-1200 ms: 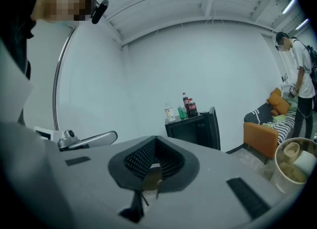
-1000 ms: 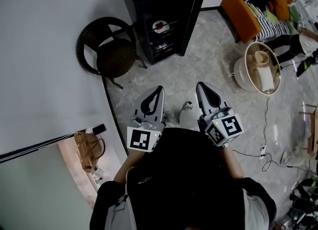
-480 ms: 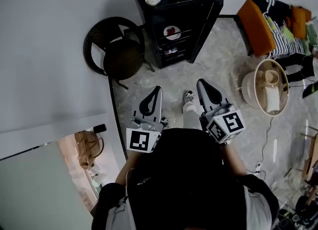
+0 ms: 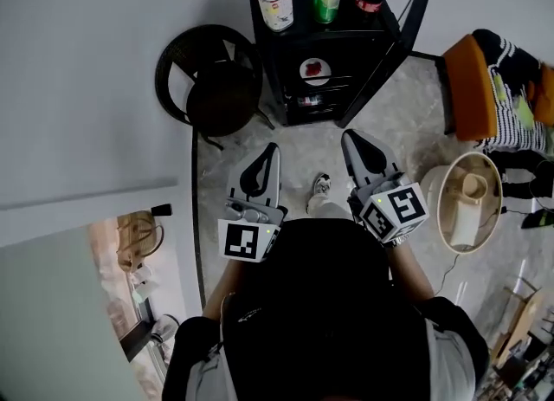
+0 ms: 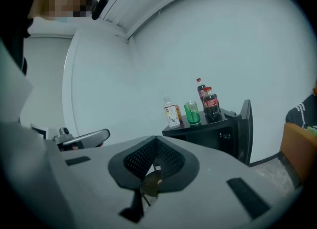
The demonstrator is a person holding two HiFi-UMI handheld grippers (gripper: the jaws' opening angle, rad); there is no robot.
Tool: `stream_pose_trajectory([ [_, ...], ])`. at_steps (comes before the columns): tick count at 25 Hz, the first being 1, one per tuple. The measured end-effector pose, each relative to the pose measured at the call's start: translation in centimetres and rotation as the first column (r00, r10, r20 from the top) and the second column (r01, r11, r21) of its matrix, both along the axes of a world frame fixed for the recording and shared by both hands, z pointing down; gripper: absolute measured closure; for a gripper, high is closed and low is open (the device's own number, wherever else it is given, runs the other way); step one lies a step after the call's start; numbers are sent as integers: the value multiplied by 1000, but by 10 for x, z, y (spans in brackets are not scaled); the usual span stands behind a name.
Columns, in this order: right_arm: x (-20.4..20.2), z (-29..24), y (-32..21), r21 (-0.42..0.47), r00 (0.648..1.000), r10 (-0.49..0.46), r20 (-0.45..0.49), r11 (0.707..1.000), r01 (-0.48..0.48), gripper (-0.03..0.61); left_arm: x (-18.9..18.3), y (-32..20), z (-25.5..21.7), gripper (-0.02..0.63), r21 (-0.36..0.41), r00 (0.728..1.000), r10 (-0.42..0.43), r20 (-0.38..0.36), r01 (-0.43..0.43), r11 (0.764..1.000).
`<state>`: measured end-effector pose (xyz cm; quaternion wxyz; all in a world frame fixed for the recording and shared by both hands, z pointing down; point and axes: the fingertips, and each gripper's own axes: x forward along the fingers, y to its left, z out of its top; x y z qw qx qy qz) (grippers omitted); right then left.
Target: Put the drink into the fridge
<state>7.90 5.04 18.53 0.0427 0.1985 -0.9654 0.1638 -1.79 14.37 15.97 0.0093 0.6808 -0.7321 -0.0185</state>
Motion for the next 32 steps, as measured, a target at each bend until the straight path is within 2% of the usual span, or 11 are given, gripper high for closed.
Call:
stream_pose_trajectory([
  [7, -3, -1, -40, 11, 995, -99, 20, 995, 99, 565, 2, -36, 0, 604, 8, 994, -111, 19, 111, 994],
  [16, -9, -5, -73, 10, 995, -98, 12, 995, 98, 564, -31, -76, -14, 603, 43, 986, -160, 54, 158, 986],
  [24, -22, 1, -90, -3, 999, -24, -28, 1000, 24, 564, -70, -113, -15, 603, 45, 993, -110, 51, 107, 993],
  [30, -46, -1, -107, 6, 997, 35, -62, 999, -34, 564, -103, -146, -12, 599, 32, 998, -43, 45, 42, 999],
  [32, -54, -2, -111, 8, 996, 61, -70, 998, -60, 564, -115, -157, -8, 545, 20, 999, -19, 34, 19, 1000],
])
